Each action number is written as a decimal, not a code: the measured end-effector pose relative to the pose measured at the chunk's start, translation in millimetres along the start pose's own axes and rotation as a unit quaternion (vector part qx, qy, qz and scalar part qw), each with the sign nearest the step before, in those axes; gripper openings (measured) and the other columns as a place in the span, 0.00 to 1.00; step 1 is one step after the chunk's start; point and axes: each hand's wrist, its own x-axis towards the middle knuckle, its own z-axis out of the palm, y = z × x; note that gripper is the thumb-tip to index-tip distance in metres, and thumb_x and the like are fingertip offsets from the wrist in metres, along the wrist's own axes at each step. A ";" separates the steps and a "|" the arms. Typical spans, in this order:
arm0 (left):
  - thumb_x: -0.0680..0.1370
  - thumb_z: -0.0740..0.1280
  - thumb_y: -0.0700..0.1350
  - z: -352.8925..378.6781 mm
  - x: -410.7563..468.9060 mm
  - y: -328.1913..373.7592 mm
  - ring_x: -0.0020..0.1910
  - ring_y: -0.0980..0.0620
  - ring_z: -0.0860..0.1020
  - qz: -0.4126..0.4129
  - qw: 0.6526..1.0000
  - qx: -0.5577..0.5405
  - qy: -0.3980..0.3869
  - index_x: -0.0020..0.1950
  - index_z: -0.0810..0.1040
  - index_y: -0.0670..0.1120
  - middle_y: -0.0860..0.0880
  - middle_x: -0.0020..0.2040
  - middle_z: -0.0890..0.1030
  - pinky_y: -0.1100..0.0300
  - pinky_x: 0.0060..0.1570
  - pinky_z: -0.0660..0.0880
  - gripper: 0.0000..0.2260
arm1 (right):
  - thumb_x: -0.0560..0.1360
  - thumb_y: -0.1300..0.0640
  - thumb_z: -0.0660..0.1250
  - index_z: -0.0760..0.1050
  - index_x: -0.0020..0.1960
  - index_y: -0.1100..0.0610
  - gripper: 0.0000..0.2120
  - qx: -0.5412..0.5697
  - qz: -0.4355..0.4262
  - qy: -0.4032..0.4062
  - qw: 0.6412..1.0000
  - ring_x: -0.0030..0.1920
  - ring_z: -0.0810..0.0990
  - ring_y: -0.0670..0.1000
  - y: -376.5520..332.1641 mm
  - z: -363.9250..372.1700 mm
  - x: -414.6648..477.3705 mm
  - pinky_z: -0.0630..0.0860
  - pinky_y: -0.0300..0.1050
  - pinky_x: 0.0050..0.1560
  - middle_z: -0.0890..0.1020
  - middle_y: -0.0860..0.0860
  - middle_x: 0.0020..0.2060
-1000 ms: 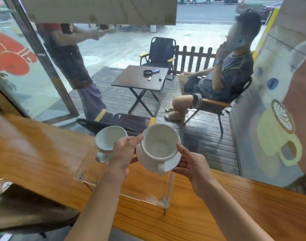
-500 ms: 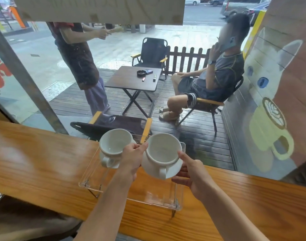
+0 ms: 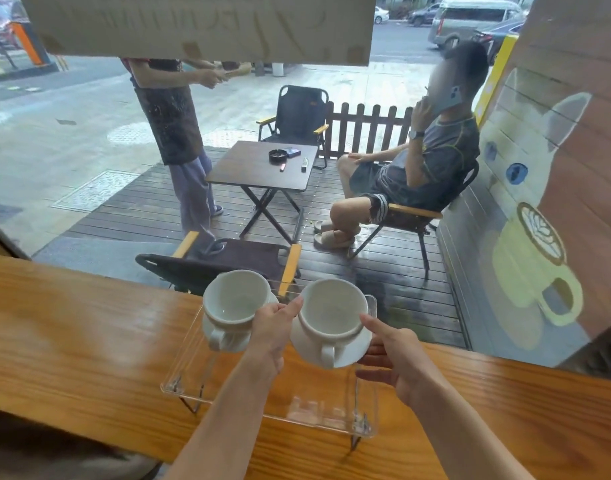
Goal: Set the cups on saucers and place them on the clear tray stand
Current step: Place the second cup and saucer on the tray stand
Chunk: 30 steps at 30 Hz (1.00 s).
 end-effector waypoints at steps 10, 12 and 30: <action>0.74 0.67 0.51 -2.9 7.6 -9.8 0.42 0.48 0.71 -0.010 1.000 0.011 -0.017 0.43 0.72 0.45 0.44 0.40 0.72 0.51 0.47 0.69 0.11 | 0.75 0.50 0.66 0.77 0.46 0.66 0.17 -0.027 -0.013 0.024 0.999 0.33 0.81 0.55 4.0 3.2 9.1 0.83 0.47 0.34 0.81 0.57 0.34; 0.75 0.67 0.51 -2.5 8.2 -8.8 0.42 0.48 0.71 -0.009 1.000 0.013 -0.019 0.41 0.71 0.44 0.43 0.40 0.73 0.52 0.47 0.68 0.11 | 0.75 0.50 0.66 0.77 0.45 0.65 0.16 -0.027 -0.010 0.027 0.999 0.33 0.81 0.54 4.7 3.8 10.1 0.82 0.46 0.33 0.81 0.56 0.33; 0.76 0.66 0.50 2.6 8.8 -9.5 0.51 0.44 0.73 -0.040 0.999 0.012 -0.004 0.53 0.77 0.35 0.42 0.45 0.78 0.47 0.59 0.71 0.18 | 0.76 0.47 0.62 0.75 0.48 0.63 0.17 -0.078 -0.025 0.029 0.996 0.41 0.80 0.57 5.1 4.4 7.4 0.82 0.50 0.39 0.80 0.57 0.41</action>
